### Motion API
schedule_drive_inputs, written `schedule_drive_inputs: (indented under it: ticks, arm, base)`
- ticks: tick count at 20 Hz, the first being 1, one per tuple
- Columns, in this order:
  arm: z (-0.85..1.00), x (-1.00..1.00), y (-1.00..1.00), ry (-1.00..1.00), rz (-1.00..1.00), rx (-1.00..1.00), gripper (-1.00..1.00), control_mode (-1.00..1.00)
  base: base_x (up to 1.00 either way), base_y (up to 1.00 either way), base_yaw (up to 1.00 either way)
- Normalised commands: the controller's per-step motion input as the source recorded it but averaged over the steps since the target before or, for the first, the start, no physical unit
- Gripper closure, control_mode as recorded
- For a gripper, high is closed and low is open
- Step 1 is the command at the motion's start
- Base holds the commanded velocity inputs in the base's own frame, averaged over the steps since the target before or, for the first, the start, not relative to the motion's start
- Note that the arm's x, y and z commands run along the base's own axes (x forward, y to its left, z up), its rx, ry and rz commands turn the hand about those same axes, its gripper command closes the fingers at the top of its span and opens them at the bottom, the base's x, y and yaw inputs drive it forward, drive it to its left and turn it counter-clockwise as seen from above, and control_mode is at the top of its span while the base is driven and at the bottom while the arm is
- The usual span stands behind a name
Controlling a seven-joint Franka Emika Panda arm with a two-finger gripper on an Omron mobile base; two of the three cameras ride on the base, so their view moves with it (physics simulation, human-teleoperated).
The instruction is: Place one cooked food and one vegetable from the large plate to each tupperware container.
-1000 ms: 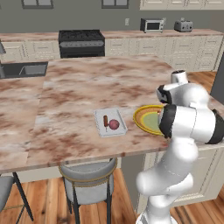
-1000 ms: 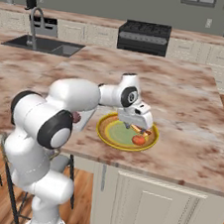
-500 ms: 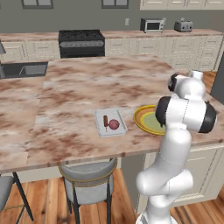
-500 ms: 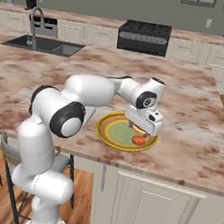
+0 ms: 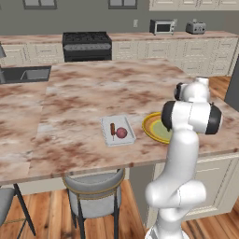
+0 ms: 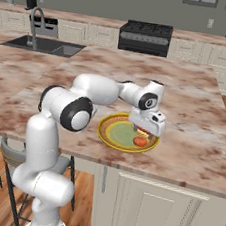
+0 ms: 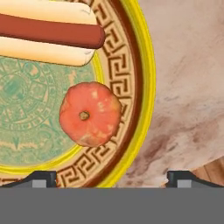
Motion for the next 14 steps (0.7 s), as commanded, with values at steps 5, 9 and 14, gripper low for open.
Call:
schedule_drive_inputs:
  ticks: [5,9,14]
  arm:
    - [-0.41,0.11,0.01,0.0,0.17,-0.1,-1.0,-1.0]
    - [-0.03,0.19,0.08,0.0,0.15,0.0,-1.0,-1.0]
    - [-0.17,0.28,0.02,0.0,0.11,0.0,-1.0,-1.0]
  base:
    - [0.0,0.0,0.0]
    - [0.0,0.0,0.0]
    - [0.0,0.0,0.0]
